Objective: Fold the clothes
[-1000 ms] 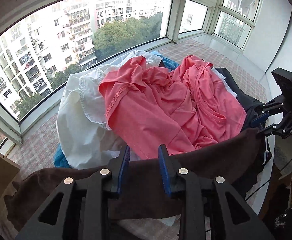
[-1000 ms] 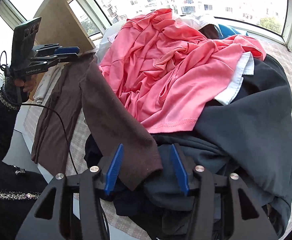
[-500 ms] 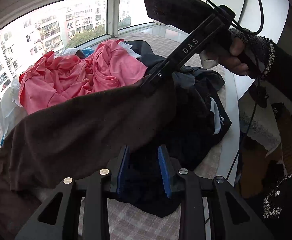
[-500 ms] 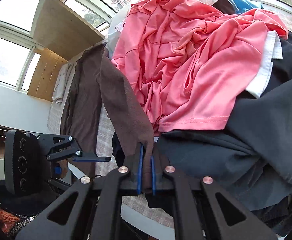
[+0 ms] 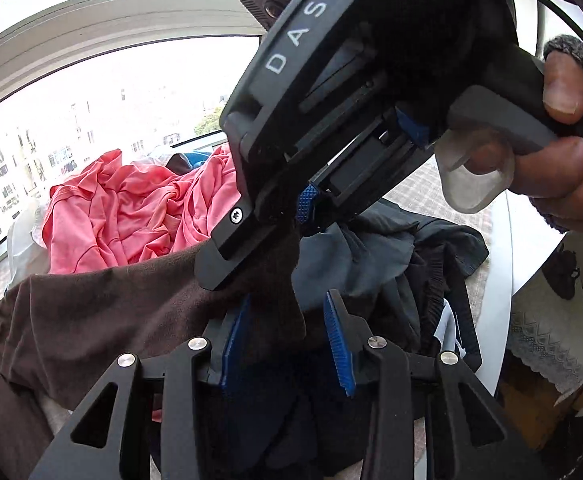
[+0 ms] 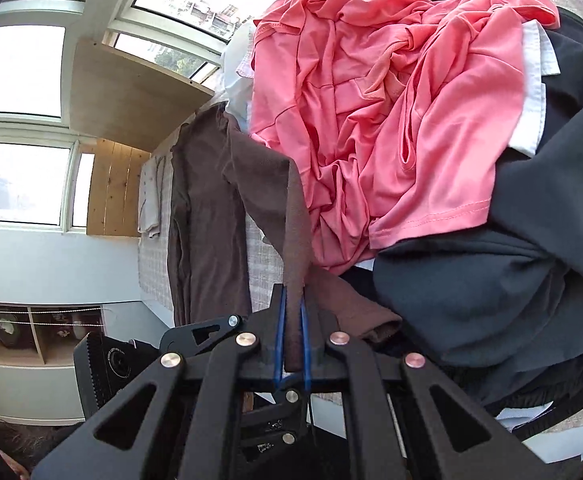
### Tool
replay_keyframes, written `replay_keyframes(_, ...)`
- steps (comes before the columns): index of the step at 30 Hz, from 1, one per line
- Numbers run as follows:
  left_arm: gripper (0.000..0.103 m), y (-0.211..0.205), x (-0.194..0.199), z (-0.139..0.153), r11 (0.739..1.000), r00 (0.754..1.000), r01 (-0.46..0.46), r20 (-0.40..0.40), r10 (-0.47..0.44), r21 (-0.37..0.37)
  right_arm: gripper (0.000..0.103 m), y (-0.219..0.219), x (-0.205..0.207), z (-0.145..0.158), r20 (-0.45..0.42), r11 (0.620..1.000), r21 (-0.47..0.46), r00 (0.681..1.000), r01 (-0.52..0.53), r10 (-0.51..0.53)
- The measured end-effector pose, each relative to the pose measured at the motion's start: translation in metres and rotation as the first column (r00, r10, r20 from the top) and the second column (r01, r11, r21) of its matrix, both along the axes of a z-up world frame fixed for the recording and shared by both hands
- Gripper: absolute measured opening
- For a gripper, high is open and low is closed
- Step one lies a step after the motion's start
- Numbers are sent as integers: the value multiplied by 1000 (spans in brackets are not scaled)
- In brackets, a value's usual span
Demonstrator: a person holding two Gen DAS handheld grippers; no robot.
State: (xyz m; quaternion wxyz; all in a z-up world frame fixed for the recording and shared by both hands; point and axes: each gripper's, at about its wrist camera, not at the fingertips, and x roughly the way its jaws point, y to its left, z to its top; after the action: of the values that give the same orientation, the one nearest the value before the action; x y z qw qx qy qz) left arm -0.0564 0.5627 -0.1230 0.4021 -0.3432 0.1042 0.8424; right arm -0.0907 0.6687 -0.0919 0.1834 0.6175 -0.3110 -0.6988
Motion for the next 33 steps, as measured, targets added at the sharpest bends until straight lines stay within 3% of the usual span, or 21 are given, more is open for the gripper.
replay_keyframes(1, 0, -5, -1, 1, 1000, 1000, -2, 10, 2, 17, 8, -5, -2, 0, 4, 999, -13, 1000, -31, 31)
replay_keyframes(4, 0, -22, 1, 4, 999, 999, 8, 32, -10, 53, 20, -23, -13, 1, 27, 987, 11, 987, -161, 161)
replay_keyframes(5, 0, -29, 4, 6, 998, 999, 6, 39, -8, 61, 35, -29, -20, 5, 8, 978, 72, 981, -195, 195)
replay_keyframes(6, 0, -36, 8, 10, 997, 999, 4, 46, -7, 75, 40, -35, -27, 10, -8, 965, 133, 973, -227, 230)
replay_keyframes(9, 0, -69, 21, 23, 990, 999, -26, 44, 20, 136, 40, -51, -58, 21, -65, 936, 255, 961, -244, 268)
replay_keyframes(11, 0, -95, 28, 28, 983, 996, -79, 44, 72, 165, 40, -77, -84, 22, -82, 896, 333, 938, -292, 336)
replay_keyframes(13, 0, -115, 29, 24, 977, 989, -145, 52, 139, 156, 40, -102, -110, 18, -69, 847, 402, 911, -348, 407)
replay_keyframes(16, 0, -134, 26, 8, 970, 974, -217, 96, 206, 112, 40, -115, -119, 9, -2, 821, 387, 890, -420, 456)
replay_keyframes(18, 0, -143, 27, -1, 969, 968, -236, 111, 227, 77, 40, -111, -111, 13, -34, 779, 458, 868, -428, 496)
replay_keyframes(23, 0, -147, 22, -14, 972, 962, -230, 163, 219, 53, 41, -50, -73, -1, -4, 804, 459, 904, -378, 428)
replay_keyframes(29, 0, -109, 20, -7, 993, 986, -102, 140, 93, 56, 41, -13, -36, -16, -12, 845, 406, 922, -349, 386)
replay_keyframes(31, 0, -98, 18, -3, 995, 988, -80, 137, 71, 63, 23, -15, -31, -12, -24, 859, 388, 928, -333, 371)
replay_keyframes(32, 0, -93, 17, 0, 995, 988, -77, 138, 67, 66, 5, -17, -30, -9, -25, 868, 380, 934, -320, 356)
replay_keyframes(33, 0, -89, 15, 2, 994, 988, -79, 140, 69, 71, 5, -19, -29, -3, -26, 878, 371, 942, -302, 335)
